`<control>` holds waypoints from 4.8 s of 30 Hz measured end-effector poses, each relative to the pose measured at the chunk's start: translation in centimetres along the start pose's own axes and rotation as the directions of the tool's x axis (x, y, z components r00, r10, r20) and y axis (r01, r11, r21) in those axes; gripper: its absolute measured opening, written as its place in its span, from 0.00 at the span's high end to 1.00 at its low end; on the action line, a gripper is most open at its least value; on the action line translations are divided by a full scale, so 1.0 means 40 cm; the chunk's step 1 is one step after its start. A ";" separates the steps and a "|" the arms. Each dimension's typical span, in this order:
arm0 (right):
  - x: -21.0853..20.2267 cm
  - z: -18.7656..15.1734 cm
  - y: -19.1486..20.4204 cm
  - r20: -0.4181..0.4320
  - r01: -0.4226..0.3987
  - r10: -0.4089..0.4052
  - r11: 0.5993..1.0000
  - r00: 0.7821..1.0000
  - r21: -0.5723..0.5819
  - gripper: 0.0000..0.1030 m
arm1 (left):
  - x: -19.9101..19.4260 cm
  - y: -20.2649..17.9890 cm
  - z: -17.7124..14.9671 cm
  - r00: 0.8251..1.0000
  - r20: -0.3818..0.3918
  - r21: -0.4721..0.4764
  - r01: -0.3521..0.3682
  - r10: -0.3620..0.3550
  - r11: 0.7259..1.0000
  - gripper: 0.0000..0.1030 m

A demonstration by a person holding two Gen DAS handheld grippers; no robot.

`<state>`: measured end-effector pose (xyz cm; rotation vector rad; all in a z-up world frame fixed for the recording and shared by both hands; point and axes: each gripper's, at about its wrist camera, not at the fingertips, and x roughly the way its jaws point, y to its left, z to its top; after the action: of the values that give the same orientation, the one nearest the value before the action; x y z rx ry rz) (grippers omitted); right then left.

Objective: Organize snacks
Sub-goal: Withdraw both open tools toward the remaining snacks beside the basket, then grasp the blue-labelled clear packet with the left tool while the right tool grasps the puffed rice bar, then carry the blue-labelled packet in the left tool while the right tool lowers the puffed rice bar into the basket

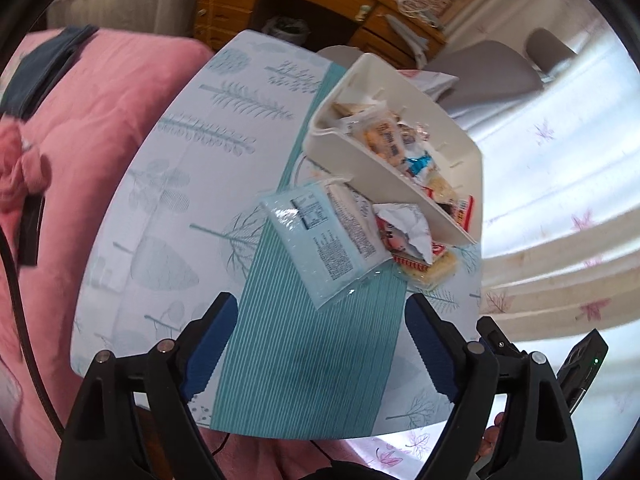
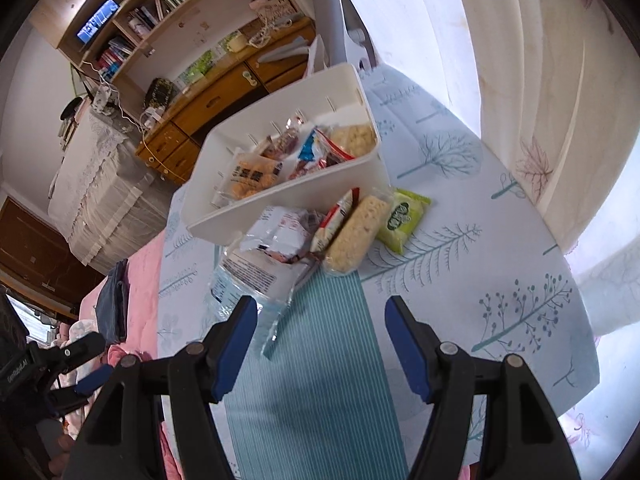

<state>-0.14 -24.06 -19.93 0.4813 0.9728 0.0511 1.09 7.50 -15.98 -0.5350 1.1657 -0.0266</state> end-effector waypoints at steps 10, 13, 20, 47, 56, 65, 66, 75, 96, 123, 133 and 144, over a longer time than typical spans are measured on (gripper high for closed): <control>0.096 0.075 -0.071 -0.146 -0.045 0.048 0.999 0.988 0.027 0.35 | 0.111 -0.004 -0.022 0.998 -0.055 -0.189 -0.035 0.025 0.981 0.07; 0.123 0.096 -0.090 -0.185 -0.061 0.063 0.998 0.981 0.020 0.35 | 0.152 -0.006 -0.019 0.997 -0.062 -0.249 -0.065 0.051 0.966 0.05; 0.183 0.135 -0.112 -0.280 -0.106 0.081 0.992 0.956 -0.072 0.35 | 0.248 -0.003 -0.003 0.993 -0.078 -0.377 -0.109 0.086 0.920 0.05; 0.361 0.209 -0.061 -0.407 -0.252 0.119 0.923 0.905 -0.291 0.45 | 0.566 -0.059 0.185 0.930 -0.222 -0.390 -0.359 0.291 0.848 0.01; 0.376 0.215 -0.063 -0.424 -0.283 0.148 0.918 0.893 -0.277 0.45 | 0.623 -0.069 0.222 0.914 -0.234 -0.386 -0.400 0.331 0.831 0.00; 0.381 0.231 -0.094 -0.458 -0.297 0.185 0.937 0.870 -0.186 0.45 | 0.667 -0.085 0.224 0.908 -0.218 -0.391 -0.418 0.358 0.820 0.00; 0.382 0.231 -0.094 -0.461 -0.297 0.187 0.938 0.868 -0.179 0.45 | 0.665 -0.085 0.220 0.908 -0.216 -0.391 -0.417 0.358 0.821 0.00; 0.381 0.236 -0.105 -0.467 -0.268 0.172 0.952 0.867 -0.146 0.44 | 0.659 -0.075 0.183 0.907 -0.198 -0.383 -0.421 0.372 0.822 0.07; 0.320 0.176 -0.138 -0.485 -0.275 0.233 0.961 0.843 -0.016 0.65 | 0.535 0.010 -0.032 0.884 -0.336 -0.421 -0.448 0.323 0.788 0.22; 0.114 0.147 0.175 -0.252 -0.457 0.397 0.850 0.883 -0.263 0.65 | 0.185 -0.125 0.203 0.934 -0.191 -0.107 -0.324 0.300 0.940 0.29; 0.114 0.209 0.220 -0.029 -0.294 0.305 0.883 0.952 -0.367 0.65 | 0.181 -0.225 0.386 0.957 -0.093 0.055 -0.270 0.274 0.961 0.29; 0.180 0.248 0.193 0.097 -0.117 0.152 0.948 0.984 -0.295 0.65 | 0.264 -0.314 0.523 0.990 0.020 0.196 -0.140 0.138 0.971 0.28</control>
<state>13.26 -19.00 -17.73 0.2771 0.7984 0.2814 26.93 1.52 -13.96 -0.2772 1.1772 -0.0196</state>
